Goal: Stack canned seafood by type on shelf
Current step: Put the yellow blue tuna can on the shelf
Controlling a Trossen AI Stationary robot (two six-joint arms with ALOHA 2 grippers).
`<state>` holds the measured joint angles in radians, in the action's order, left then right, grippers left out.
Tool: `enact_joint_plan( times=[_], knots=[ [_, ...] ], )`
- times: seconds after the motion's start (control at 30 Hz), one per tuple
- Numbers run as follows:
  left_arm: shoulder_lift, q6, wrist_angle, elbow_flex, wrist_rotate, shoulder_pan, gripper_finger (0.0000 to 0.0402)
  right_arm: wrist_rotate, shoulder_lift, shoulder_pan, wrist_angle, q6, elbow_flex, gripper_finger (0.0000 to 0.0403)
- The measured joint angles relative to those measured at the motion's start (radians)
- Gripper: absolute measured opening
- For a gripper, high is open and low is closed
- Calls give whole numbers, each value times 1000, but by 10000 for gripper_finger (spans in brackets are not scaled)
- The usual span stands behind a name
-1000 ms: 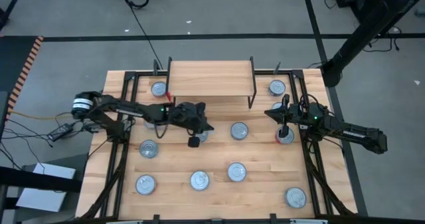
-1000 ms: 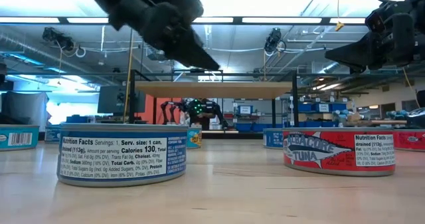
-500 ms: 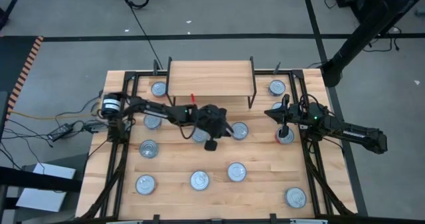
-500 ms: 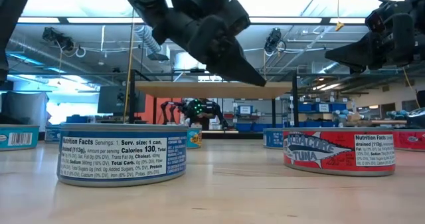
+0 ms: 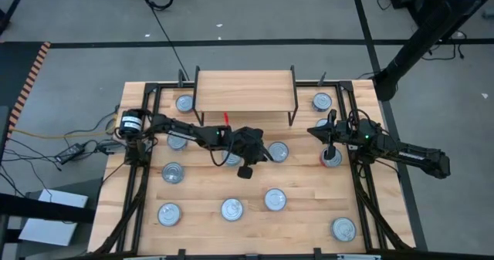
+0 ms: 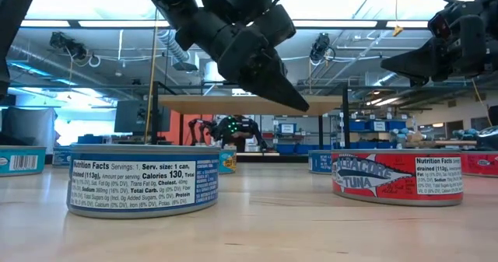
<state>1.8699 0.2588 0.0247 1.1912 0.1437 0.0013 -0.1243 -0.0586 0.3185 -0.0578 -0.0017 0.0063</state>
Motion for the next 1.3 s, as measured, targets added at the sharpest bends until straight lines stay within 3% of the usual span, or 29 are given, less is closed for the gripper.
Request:
enact_joint_plan(
  times=[0.43,0.73,0.87,1.03,1.3],
  knots=[
    [-101,37,-359,1,5,-57,3,0,0,0,-17,0,0,25],
    [-115,-87,-650,0,-184,-116,20,0,0,0,-17,0,0,25],
    [-115,-135,-679,0,-247,-134,43,0,0,0,-17,0,0,25],
    [-98,-162,-685,0,-256,-140,68,0,0,0,-17,0,0,25],
    [-54,-194,-665,0,-326,-139,74,0,0,0,-23,0,0,25]
  ],
)
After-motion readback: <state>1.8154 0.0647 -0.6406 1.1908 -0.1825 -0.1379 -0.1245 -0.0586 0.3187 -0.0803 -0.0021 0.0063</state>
